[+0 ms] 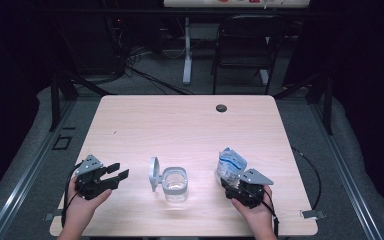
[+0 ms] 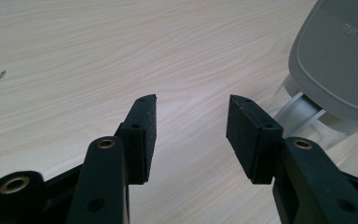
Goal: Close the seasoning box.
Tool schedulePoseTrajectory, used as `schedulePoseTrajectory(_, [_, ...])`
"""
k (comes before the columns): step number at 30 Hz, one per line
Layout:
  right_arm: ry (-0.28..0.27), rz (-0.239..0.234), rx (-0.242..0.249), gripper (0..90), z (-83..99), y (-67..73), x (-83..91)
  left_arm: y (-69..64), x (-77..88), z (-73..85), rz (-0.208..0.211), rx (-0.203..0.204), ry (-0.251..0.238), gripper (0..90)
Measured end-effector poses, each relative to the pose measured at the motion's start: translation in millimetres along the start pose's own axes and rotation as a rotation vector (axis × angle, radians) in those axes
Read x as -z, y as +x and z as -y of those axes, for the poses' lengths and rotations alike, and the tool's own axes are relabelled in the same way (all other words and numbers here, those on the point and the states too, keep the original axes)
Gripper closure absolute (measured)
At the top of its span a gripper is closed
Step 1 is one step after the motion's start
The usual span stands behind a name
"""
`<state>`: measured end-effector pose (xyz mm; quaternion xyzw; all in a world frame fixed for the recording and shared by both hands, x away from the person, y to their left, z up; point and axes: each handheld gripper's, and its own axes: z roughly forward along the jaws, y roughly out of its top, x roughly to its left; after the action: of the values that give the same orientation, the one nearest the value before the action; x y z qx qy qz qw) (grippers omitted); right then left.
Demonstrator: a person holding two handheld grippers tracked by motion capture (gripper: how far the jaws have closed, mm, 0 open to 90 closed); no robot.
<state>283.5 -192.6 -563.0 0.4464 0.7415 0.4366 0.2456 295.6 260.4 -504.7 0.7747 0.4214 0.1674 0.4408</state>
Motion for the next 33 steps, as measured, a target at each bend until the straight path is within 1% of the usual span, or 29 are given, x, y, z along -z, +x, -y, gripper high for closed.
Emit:
schedulePoseTrajectory(1, [-0.008,0.000,-0.001,39.9,0.9,0.7,-1.1,0.0,-0.1,0.1,0.000,0.000,0.000,53.2])
schedulePoseTrajectory(5, [-0.005,-0.003,-0.016,39.8,2.8,-0.5,-2.1,0.1,-0.2,0.2,-0.001,-0.001,0.001,53.2])
schedulePoseTrajectory(7, [0.000,0.000,-0.016,39.8,2.9,-0.8,-2.2,0.2,-0.1,0.2,-0.001,-0.001,0.001,53.2])
schedulePoseTrajectory(10, [-0.010,0.005,-0.017,39.6,4.4,0.4,-5.3,0.5,0.0,0.2,-0.002,0.000,0.001,53.2])
schedulePoseTrajectory(13, [0.006,0.008,-0.004,39.6,5.7,0.5,-6.9,0.7,0.0,0.2,-0.002,0.000,0.001,53.2])
schedulePoseTrajectory(18, [0.002,0.016,0.003,39.5,7.7,1.8,-10.3,0.7,0.4,0.1,-0.004,0.004,0.005,53.2])
schedulePoseTrajectory(20, [0.005,0.020,0.016,39.4,7.9,1.8,-10.6,0.7,0.5,0.1,-0.004,0.005,0.005,53.2])
schedulePoseTrajectory(33, [-0.014,0.015,-0.006,36.2,11.0,2.2,-16.6,1.3,0.2,0.4,-0.006,0.005,0.004,53.2])
